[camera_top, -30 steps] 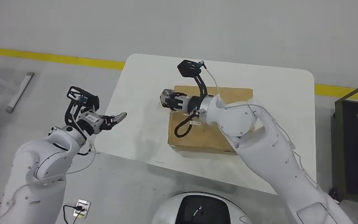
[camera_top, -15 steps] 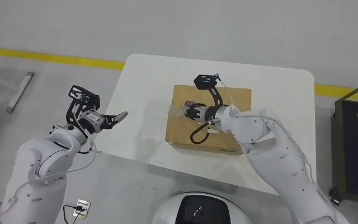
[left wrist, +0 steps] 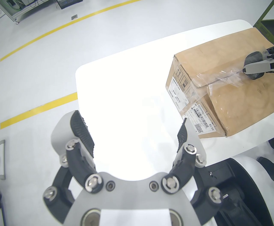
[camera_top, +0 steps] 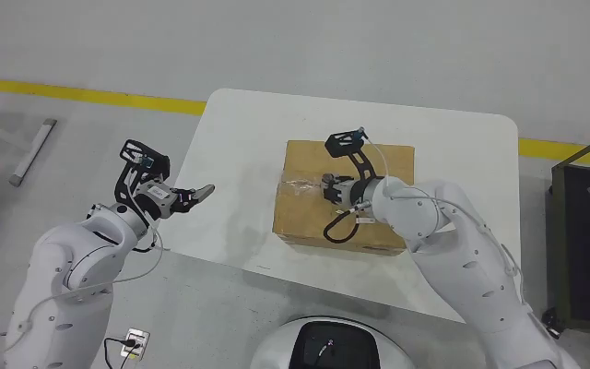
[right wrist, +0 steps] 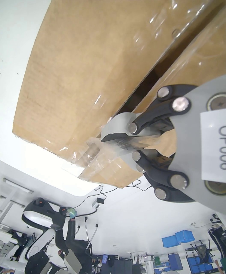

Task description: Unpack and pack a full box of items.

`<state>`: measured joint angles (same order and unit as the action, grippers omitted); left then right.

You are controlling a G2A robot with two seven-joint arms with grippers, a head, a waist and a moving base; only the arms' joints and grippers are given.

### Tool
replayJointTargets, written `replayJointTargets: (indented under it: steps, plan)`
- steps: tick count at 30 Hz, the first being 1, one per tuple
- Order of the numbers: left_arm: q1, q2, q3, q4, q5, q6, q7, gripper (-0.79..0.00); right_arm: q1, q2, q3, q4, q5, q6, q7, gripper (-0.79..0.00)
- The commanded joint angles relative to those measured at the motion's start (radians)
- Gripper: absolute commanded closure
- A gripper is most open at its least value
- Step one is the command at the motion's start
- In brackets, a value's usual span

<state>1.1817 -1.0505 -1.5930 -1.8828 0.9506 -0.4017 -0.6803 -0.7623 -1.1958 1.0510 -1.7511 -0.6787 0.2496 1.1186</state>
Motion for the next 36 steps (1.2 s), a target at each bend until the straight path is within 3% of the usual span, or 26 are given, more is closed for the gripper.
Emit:
replayJointTargets:
  steps: [1,8,20,29,36]
  plan:
    - [0.001,0.001,0.001,-0.001,0.002,0.003,0.001,-0.785,0.002,0.001,0.000,0.001,-0.015,0.004,0.010,0.000]
    - [0.011,0.005,0.003,-0.014,0.002,0.005,0.003,-0.785,0.018,0.007,-0.008,-0.021,-0.124,-0.014,0.029,0.000]
    - [0.028,0.011,0.001,-0.027,0.004,0.013,0.006,-0.785,-0.001,0.007,-0.012,-0.008,-0.128,-0.023,0.017,0.000]
    - [0.031,0.015,0.002,-0.030,0.005,0.020,0.015,-0.785,0.020,0.000,-0.019,0.032,-0.171,0.085,0.055,0.000]
    - [0.024,0.018,0.003,-0.023,0.005,0.020,0.019,-0.785,0.040,-0.008,-0.032,0.053,-0.172,0.107,0.084,0.000]
